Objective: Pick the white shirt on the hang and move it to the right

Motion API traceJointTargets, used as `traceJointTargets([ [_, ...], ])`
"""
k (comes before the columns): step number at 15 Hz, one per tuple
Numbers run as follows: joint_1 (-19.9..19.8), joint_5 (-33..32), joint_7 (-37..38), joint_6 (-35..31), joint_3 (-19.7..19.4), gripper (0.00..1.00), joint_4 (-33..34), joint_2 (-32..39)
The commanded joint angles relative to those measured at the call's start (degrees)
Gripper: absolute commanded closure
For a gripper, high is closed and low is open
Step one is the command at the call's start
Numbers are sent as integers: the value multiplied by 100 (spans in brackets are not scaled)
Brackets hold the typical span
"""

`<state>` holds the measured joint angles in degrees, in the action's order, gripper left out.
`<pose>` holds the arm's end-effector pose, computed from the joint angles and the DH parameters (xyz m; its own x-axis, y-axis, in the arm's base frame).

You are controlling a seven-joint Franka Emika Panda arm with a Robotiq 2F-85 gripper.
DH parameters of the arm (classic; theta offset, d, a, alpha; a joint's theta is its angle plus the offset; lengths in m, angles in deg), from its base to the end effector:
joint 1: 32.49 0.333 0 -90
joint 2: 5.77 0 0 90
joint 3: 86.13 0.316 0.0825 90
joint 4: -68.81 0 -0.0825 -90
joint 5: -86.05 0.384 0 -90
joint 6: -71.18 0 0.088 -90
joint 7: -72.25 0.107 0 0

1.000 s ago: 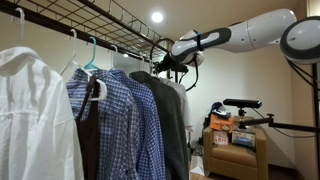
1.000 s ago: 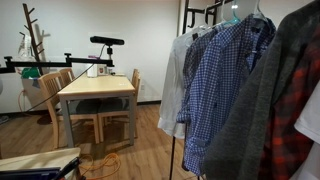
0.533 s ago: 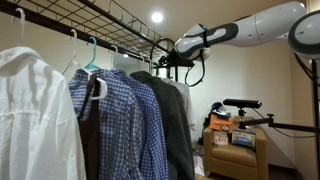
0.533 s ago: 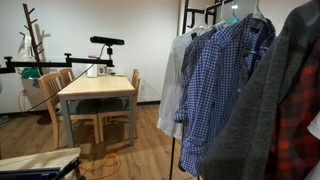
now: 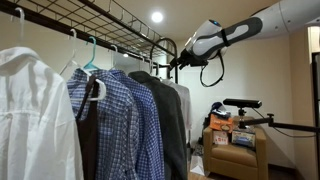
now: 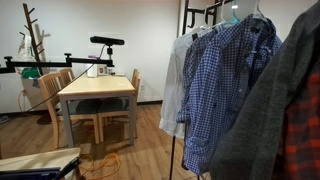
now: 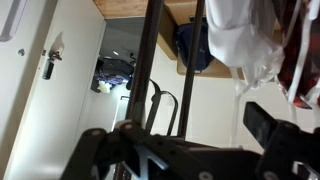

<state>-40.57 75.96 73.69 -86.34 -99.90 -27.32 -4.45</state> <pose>0.5766 -0.2213 0.7017 0.5140 -0.0533 0.8561 -0.3581 -0.9203 0.1577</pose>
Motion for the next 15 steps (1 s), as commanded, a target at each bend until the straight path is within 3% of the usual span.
traceJointTargets([
  [1, 106, -568, 179, 313, 113, 0, -997, -1087],
  [4, 25, -1177, 508, 225, 330, 0, -1434, -1617],
  [5, 81, -825, 240, 287, 192, 0, -997, -1196],
  [7, -104, -862, 254, 277, 438, 0, -1241, -1488],
  [10, -110, -870, 252, 274, 453, 0, -1349, -1567],
  [11, -73, -781, 251, 592, 493, 0, -1291, -1540],
  [12, -27, -1131, 579, 949, 480, 0, -1323, -1559],
  [15, -42, -757, 310, 1927, 641, 0, -1599, -1684],
])
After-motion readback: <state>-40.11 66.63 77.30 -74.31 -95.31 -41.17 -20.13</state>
